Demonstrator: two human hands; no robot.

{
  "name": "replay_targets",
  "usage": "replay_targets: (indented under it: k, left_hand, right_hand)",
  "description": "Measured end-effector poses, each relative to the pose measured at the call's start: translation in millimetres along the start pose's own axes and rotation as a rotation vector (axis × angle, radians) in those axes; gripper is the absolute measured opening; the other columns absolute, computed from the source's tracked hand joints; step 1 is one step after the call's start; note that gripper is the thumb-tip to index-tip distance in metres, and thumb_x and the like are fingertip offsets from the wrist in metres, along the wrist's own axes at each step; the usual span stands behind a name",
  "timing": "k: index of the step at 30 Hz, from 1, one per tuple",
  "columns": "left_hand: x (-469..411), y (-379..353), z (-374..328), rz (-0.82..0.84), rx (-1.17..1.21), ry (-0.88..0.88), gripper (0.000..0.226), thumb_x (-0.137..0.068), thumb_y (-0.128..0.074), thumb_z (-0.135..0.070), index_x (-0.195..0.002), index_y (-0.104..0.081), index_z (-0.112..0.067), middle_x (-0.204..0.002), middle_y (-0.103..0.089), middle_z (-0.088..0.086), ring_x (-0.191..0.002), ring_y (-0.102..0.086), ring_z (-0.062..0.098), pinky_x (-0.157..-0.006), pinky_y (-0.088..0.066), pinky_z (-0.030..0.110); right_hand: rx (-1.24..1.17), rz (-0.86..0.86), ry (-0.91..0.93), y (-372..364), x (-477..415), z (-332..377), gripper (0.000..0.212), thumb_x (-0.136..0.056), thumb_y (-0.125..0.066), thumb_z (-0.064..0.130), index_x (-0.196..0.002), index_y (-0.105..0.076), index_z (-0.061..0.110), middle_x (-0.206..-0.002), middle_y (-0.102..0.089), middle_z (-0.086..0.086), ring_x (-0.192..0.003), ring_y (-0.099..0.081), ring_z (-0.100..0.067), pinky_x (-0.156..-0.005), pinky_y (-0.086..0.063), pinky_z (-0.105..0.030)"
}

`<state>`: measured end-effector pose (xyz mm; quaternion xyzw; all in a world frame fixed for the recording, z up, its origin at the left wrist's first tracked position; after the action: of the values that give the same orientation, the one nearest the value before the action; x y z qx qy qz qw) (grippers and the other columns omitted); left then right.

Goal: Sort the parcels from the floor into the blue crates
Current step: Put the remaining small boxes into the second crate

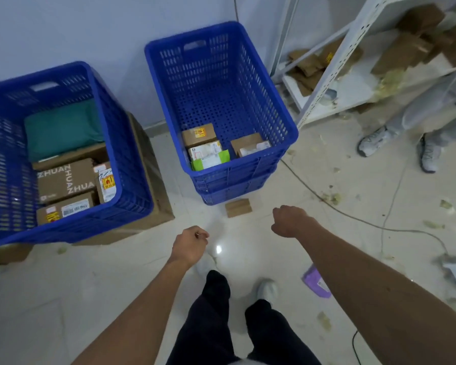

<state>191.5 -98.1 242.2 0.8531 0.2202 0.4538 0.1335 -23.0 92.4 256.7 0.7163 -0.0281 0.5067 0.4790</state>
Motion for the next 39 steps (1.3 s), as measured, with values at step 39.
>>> replay_targets:
  k: [39]
  left_hand:
    - [-521.0, -234.6, 219.8, -0.054, -0.51, -0.19, 0.023, -0.091, -0.058, -0.044, -0.097, -0.069, -0.026, -0.102, -0.067, -0.002, -0.089, -0.062, 0.017, -0.075, -0.049, 0.029]
  right_hand:
    - [0.389, -0.413, 0.411, -310.3, -565.8, 48.1, 0.102, -0.079, -0.069, 0.06, -0.156, -0.009, 0.028, -0.149, -0.034, -0.008, -0.131, -0.039, -0.03, -0.106, -0.035, -0.045]
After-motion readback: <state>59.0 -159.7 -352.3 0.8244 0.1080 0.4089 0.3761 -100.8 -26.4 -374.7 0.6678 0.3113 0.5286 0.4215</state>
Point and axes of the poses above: each hand's wrist, its own x-axis away from the middle knuckle, its own y-axis out of the back of the hand, z = x × y, the point moved 4 cm from there along -x, towards the middle knuckle
